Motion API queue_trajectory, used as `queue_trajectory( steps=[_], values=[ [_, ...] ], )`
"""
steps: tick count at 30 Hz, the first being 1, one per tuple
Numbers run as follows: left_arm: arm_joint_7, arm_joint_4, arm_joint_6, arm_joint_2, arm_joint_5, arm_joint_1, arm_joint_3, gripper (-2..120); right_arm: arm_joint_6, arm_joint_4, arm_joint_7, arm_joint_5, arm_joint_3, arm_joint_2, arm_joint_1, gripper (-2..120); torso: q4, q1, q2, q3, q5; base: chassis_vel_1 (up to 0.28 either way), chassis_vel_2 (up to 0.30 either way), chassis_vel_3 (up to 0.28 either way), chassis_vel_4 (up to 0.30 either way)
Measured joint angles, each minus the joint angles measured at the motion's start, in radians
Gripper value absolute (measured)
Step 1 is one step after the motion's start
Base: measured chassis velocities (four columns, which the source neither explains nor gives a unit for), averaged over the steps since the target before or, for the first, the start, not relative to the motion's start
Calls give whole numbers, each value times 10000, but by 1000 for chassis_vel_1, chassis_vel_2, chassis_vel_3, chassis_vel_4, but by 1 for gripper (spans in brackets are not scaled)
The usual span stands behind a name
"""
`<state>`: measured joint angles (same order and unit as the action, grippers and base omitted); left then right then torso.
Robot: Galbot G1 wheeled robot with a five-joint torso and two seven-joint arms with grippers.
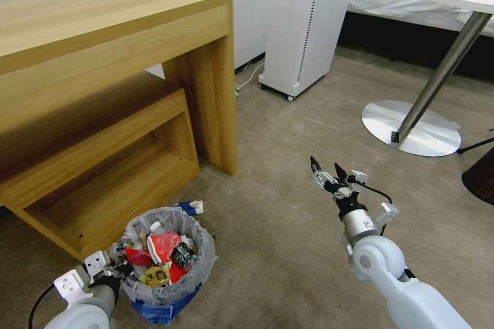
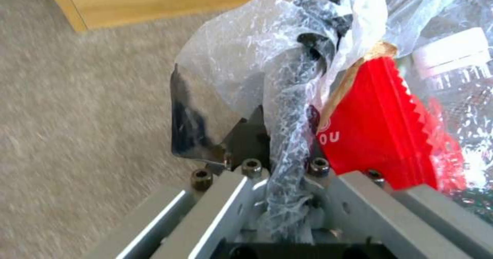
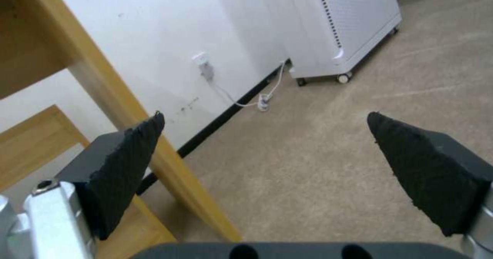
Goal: Pick up the trash bin and place the garbage on the floor into it.
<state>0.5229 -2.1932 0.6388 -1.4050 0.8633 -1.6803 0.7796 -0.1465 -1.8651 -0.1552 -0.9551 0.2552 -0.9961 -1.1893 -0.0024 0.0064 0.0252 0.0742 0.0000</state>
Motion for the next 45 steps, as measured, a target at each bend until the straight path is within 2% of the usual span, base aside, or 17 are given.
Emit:
queue_trajectory(
  steps=[19,45],
  values=[
    [309,-53,-3,-281,-73,-127,18,0,-262,191,186,277,-861,239,427,100,3,0,0,-1,-1,-38,-34,36,36],
    [632,-256,64,-259,273,-151,117,0,-262,136,221,219,-885,392,497,100,2,0,0,-1,0,7,7,7,8]
  ],
)
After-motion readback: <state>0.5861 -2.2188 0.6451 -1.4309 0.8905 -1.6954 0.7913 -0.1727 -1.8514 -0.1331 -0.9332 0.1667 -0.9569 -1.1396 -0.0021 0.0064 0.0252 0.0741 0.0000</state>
